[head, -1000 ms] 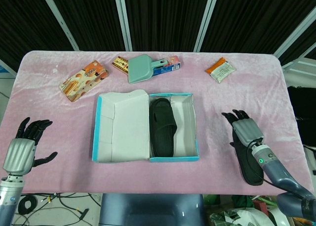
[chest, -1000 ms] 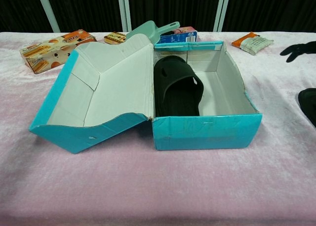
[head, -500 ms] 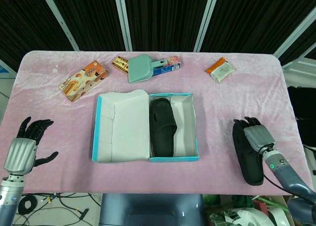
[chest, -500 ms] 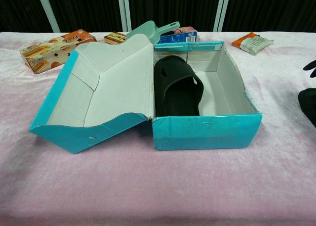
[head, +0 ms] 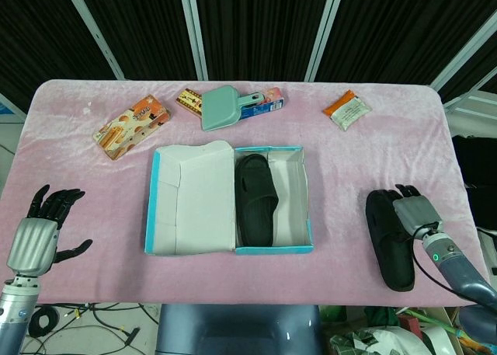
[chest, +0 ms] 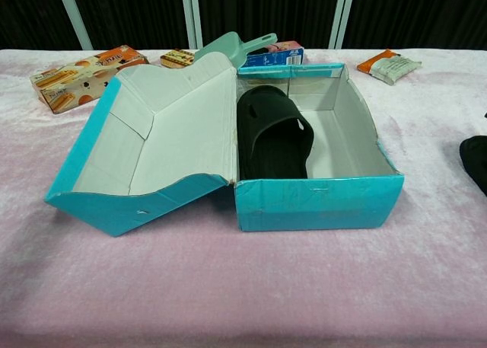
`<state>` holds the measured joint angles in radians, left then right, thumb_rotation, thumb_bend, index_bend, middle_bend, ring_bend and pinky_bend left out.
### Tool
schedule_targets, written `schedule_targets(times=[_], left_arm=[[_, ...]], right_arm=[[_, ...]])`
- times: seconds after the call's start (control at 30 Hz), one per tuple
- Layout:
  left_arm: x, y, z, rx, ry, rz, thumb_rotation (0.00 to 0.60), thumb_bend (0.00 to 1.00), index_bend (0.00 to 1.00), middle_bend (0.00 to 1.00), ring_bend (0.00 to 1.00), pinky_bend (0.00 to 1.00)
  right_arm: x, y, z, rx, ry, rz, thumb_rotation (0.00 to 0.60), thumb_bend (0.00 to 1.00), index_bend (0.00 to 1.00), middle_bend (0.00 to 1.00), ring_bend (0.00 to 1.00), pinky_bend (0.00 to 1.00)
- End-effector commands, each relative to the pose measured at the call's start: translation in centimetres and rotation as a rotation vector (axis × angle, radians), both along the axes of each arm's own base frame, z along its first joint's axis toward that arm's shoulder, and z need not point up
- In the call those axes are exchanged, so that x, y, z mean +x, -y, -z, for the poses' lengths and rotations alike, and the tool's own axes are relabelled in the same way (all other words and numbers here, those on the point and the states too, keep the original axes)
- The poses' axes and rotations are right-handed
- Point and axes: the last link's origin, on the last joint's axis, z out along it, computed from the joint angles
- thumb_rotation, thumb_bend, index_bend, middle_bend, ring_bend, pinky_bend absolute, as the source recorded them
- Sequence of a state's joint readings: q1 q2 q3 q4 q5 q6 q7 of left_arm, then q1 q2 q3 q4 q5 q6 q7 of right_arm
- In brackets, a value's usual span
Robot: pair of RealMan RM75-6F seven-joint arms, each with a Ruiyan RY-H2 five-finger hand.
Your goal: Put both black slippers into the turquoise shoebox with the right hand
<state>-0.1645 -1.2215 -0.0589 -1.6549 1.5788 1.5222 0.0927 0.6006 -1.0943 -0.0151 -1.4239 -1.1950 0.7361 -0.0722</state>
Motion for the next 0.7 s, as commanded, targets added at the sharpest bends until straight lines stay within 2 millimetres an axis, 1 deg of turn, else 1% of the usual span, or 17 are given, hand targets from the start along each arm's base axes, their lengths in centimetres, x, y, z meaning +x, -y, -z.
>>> schedule_targets(times=[0.03,0.23,0.43,0.5,0.53,0.6,0.67,0.7], left_arm=[[-0.2,0.2,0.0,0.002,0.001,-0.006,0.6,0.0,0.16,0.16,0.13,0.0],[-0.3,0.3,0.0,0.003,0.001,-0.013,0.6,0.0,0.16,0.16,0.13,0.0],[-0.4,0.3,0.0,0.001,0.002,-0.016,0.6,0.0,0.16,0.16,0.13,0.0],[-0.4,0.3,0.0,0.001,0.002,-0.018,0.6,0.0,0.16,0.16,0.13,0.0],[-0.5,0.3,0.0,0.001,0.001,-0.019,0.6,0.0,0.16,0.16,0.13,0.0],[-0.5,0.3,0.0,0.0,0.001,-0.02,0.6,0.0,0.16,0.16,0.13,0.0],[-0.6,0.4,-0.1,0.007,0.003,-0.025,0.6,0.0,0.16,0.16,0.13,0.0],[-0.6,0.4,-0.2,0.008,0.003,-0.025,0.6,0.0,0.16,0.16,0.13,0.0]], right_arm=[[-0.5,1.2,0.1,0.001,-0.003,0.024,0.6,0.0,0.13,0.16,0.02,0.07],[-0.9,2.7,0.4,0.041,-0.044,0.037,0.6,0.0,0.14,0.17,0.02,0.07],[-1.3,3.0,1.1,0.094,-0.082,0.06,0.6,0.0,0.15,0.18,0.02,0.07],[-1.5,3.1,1.4,0.106,-0.09,0.071,0.6,0.01,0.2,0.21,0.02,0.07],[-1.5,3.1,1.5,0.108,-0.09,0.076,0.6,0.02,0.25,0.25,0.03,0.07],[-1.6,3.3,1.6,0.103,-0.085,0.087,0.6,0.07,0.37,0.33,0.07,0.07],[-1.5,3.3,1.6,0.09,-0.076,0.083,0.6,0.12,0.45,0.39,0.12,0.07],[-1.5,3.2,1.6,0.087,-0.074,0.08,0.6,0.13,0.47,0.41,0.14,0.07]])
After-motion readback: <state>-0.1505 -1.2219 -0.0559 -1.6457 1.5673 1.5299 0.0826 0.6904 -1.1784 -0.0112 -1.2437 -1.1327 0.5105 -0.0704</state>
